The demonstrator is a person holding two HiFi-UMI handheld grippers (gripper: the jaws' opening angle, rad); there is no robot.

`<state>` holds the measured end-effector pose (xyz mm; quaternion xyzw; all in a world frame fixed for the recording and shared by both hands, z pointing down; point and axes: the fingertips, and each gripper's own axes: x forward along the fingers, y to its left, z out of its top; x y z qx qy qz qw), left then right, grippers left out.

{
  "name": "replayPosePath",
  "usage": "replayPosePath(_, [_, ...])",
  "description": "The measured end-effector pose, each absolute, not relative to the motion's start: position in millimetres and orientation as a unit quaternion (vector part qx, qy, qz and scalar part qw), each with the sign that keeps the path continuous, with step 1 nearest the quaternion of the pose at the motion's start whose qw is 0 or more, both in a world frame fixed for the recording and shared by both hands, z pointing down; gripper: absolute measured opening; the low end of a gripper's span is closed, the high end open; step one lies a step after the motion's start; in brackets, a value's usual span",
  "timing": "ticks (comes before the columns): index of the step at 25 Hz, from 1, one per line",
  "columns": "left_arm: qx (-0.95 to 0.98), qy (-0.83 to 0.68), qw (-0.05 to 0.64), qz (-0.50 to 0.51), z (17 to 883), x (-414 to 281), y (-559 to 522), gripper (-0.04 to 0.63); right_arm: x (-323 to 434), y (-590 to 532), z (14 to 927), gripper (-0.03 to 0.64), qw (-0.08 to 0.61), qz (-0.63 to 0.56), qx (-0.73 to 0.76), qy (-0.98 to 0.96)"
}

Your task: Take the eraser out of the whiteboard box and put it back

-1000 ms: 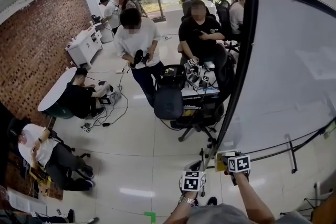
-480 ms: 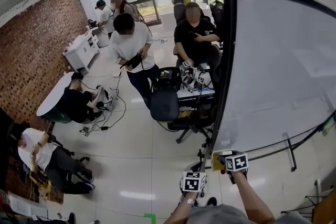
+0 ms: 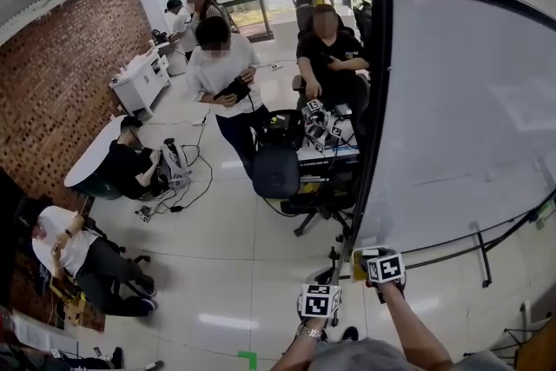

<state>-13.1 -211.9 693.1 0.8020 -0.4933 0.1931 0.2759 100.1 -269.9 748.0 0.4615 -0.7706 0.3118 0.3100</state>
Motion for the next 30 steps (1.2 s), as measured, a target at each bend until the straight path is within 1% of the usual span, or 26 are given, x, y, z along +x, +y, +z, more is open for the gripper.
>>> replayPosePath(6, [0.799,-0.498,0.276,0.192,693.0,-13.4,-210.1,0.003,100.6,-270.5,746.8,0.291,0.31,0.316,0.457,-0.771])
replayPosePath(12, [0.799,-0.496,0.277,0.196,695.5,-0.7,-205.8,0.003,117.2,-260.4,719.9,0.287,0.258,0.299,0.492,-0.776])
replayPosePath(13, [0.799,-0.494,0.279,0.199,697.1,4.2,-202.5,0.003,122.2,-256.7,714.0,0.267,0.248,0.291,0.503,-0.776])
replayPosePath(14, [0.8,-0.491,0.281,0.201,698.4,9.6,-198.3,0.003,125.8,-252.5,706.9,0.187,0.237,0.281,0.509,-0.778])
replayPosePath(15, [0.8,-0.489,0.284,0.202,699.7,14.9,-193.6,0.003,126.8,-247.5,699.5,0.024,0.226,0.271,0.509,-0.785])
replayPosePath(16, [0.799,-0.487,0.287,0.204,701.4,19.8,-188.7,0.003,125.1,-241.5,693.5,0.003,0.216,0.265,0.502,-0.794])
replayPosePath(20, [0.794,-0.483,0.298,0.216,710.8,32.5,-164.9,0.003,118.7,-212.3,694.2,0.003,0.2,0.279,0.472,-0.812])
replayPosePath(27, [0.79,-0.483,0.302,0.229,721.3,21.4,-111.3,0.003,87.9,-136.0,711.5,0.003,0.209,0.301,0.441,-0.819])
replayPosePath(30, [0.798,-0.479,0.296,0.214,715.8,18.3,-81.5,0.003,75.3,-88.1,714.6,0.003,0.215,0.306,0.435,-0.819])
